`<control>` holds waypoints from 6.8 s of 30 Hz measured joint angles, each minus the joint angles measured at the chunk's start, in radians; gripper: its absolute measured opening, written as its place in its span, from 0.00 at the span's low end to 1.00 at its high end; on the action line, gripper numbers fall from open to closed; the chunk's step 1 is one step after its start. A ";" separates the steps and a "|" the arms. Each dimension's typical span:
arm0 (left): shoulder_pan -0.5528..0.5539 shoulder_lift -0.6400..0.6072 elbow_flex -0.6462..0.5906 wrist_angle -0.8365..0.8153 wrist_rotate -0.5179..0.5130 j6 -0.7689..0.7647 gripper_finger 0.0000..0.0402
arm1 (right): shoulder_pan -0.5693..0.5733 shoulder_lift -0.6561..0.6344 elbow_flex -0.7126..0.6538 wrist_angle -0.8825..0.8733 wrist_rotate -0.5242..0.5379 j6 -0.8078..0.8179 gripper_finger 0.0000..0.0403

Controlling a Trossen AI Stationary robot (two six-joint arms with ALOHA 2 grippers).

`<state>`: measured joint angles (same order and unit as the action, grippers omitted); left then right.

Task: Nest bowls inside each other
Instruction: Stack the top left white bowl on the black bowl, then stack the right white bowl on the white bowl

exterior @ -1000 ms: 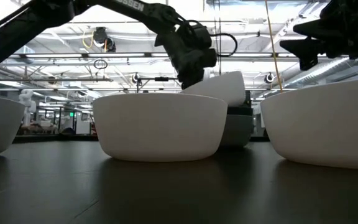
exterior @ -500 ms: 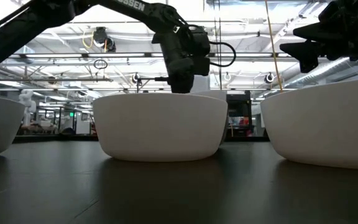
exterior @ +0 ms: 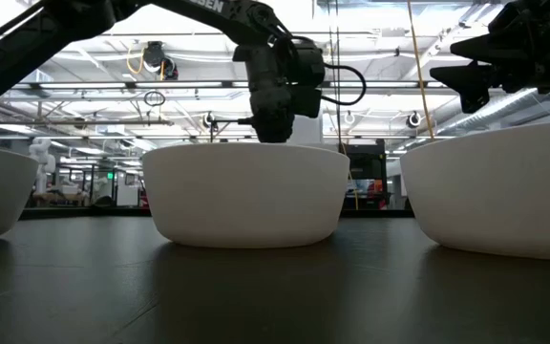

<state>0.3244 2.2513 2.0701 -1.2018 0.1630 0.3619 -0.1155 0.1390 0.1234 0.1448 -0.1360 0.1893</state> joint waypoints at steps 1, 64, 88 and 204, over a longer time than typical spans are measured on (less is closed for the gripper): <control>-0.001 0.000 -0.001 0.001 -0.003 0.003 0.00 | 0.000 0.000 0.000 0.000 0.000 0.001 0.57; -0.044 -0.253 -0.005 0.055 0.089 0.027 0.73 | 0.000 0.000 0.000 -0.014 0.000 0.008 0.57; -0.165 -0.631 -0.004 0.088 -0.073 -0.089 0.03 | 0.000 0.000 0.000 -0.021 0.000 0.010 0.57; -0.185 -2.156 -1.854 0.867 -0.398 -0.550 0.01 | 0.041 0.372 0.330 -0.035 -0.182 -0.056 0.57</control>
<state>0.1394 0.0948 0.2157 -0.3344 -0.2352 -0.1883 -0.0742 0.5109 0.4536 0.1094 -0.3181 0.1335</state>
